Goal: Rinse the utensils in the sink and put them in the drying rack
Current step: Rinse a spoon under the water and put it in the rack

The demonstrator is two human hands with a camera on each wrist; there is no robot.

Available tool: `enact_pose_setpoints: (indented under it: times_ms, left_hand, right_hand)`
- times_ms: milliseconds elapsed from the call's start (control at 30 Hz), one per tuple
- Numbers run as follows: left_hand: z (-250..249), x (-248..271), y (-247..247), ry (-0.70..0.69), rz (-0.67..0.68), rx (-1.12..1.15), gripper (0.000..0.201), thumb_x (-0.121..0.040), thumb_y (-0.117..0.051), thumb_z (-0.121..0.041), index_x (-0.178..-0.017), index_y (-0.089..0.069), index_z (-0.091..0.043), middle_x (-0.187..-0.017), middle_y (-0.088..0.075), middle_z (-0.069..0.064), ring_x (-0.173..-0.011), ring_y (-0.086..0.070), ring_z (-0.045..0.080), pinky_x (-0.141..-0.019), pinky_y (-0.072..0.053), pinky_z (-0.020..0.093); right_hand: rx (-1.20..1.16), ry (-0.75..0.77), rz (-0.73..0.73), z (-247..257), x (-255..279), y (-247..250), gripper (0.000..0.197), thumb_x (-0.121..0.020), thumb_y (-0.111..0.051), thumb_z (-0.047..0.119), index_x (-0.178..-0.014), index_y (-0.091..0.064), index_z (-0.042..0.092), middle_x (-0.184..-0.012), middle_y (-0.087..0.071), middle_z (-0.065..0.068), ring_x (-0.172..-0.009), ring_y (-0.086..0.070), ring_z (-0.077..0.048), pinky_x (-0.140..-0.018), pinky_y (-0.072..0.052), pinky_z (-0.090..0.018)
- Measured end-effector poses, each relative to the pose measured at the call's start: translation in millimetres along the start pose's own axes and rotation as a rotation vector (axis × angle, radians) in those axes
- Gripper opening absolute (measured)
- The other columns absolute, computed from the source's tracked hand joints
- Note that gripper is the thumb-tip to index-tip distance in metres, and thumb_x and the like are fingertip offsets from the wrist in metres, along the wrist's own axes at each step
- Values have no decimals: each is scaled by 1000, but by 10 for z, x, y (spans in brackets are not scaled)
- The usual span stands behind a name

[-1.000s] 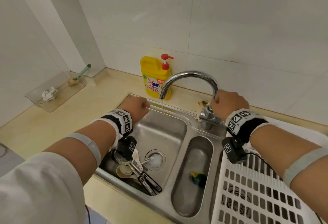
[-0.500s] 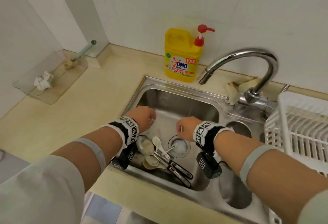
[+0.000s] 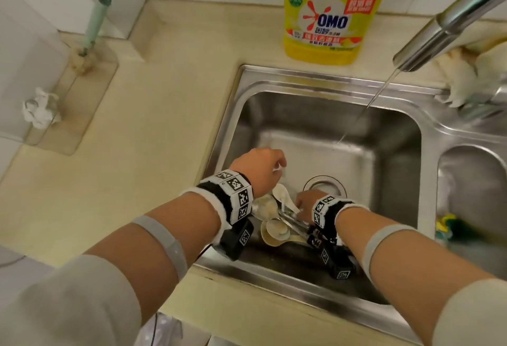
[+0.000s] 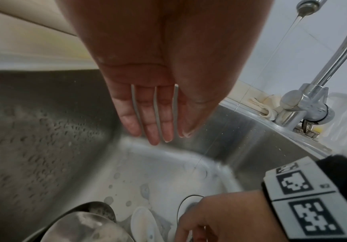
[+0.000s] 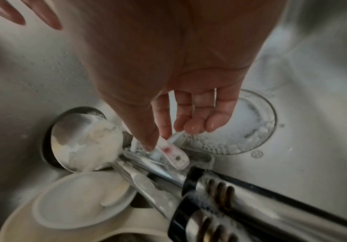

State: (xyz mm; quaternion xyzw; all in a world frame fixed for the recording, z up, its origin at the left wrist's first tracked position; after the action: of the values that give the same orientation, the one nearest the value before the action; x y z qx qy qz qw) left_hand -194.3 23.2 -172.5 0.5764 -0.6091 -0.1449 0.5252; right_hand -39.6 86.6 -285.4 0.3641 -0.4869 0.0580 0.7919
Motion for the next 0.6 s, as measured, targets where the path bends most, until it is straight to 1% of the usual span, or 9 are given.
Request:
enact_pose_setpoints:
  times_ms: [67,133,200,267,300,400,467,533,600]
  left_hand:
    - [11,-25,-26,15,4,24,20,-92,-57,-24,-110,-64,-28,-108,-66,-6,-96,-64,16,-88,-56,41]
    - [18,-42,-29,22,3,38,19,-92,-58,-24,-110,-64,-28,-107,-66,-7,-95,-64,15,-89,-56,41]
    - [22,-47,-16,33,2,47,18,-92,-59,-25,-109,-65,-28,-107,-66,-7,-94,-64,14,-89,-56,40]
    - [26,-35,0,48,-3,57,18,-92,-60,-26,-109,-65,-28,-106,-67,-8,-94,-64,13,-89,-56,39]
    - [22,-28,12,57,-7,63,17,-92,-59,-27,-108,-66,-28,-106,-67,-9,-93,-64,13,-89,-56,39]
    - [1,5,73,87,-10,75,18,-92,-59,-27,-108,-67,-27,-107,-68,-8,-93,-65,14,-89,-56,39]
    - [-9,23,111,101,-4,81,18,-93,-58,-27,-109,-67,-26,-108,-68,-7,-95,-65,16,-90,-55,38]
    - [-14,42,143,114,-6,87,18,-94,-58,-27,-110,-67,-26,-108,-69,-6,-96,-66,16,-91,-55,37]
    - [-18,67,171,129,-9,92,17,-94,-57,-27,-108,-67,-27,-107,-70,-6,-97,-66,16,-90,-55,36]
  right_hand:
    - [-3,2,-17,2,-50,-23,27,-91,-62,34,-112,-63,16,-110,-69,-4,-98,-66,-25,-82,-55,-32]
    - [0,-2,-34,-9,-63,-20,22,-90,-64,32,-106,-62,17,-104,-67,-4,-95,-66,-25,-77,-52,-30]
    - [-14,-6,-51,-26,-62,-5,19,-87,-67,31,-101,-63,19,-102,-68,-3,-93,-66,-24,-75,-52,-29]
    - [-51,-19,-79,-37,-31,22,13,-84,-68,30,-93,-64,22,-97,-69,-1,-90,-66,-21,-74,-53,-29]
    - [-59,-26,-96,-44,-12,40,11,-84,-68,29,-92,-65,23,-95,-70,0,-89,-66,-20,-74,-54,-29]
    - [-20,-34,-130,-61,48,107,17,-89,-62,29,-100,-68,18,-95,-70,-2,-88,-67,-21,-77,-56,-31]
    - [-1,-30,-162,-81,77,147,17,-91,-58,29,-104,-64,18,-96,-69,-2,-86,-64,-22,-76,-55,-32]
    - [5,-31,-196,-101,118,185,16,-93,-56,28,-106,-59,20,-99,-67,-4,-84,-61,-24,-74,-50,-31]
    - [10,-36,-240,-116,182,235,15,-94,-54,26,-107,-57,19,-101,-65,-6,-87,-61,-26,-74,-50,-32]
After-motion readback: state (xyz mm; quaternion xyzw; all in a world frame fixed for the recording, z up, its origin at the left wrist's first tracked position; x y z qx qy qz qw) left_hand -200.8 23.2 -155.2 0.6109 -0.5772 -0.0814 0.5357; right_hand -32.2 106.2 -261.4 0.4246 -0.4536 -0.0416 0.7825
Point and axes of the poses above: each hand's wrist, its own x-axis away from the middle knuckle, its own y-axis out of the back of the hand, z = x × y, the point moved 1 cm from there along -x, towards the middle knuckle
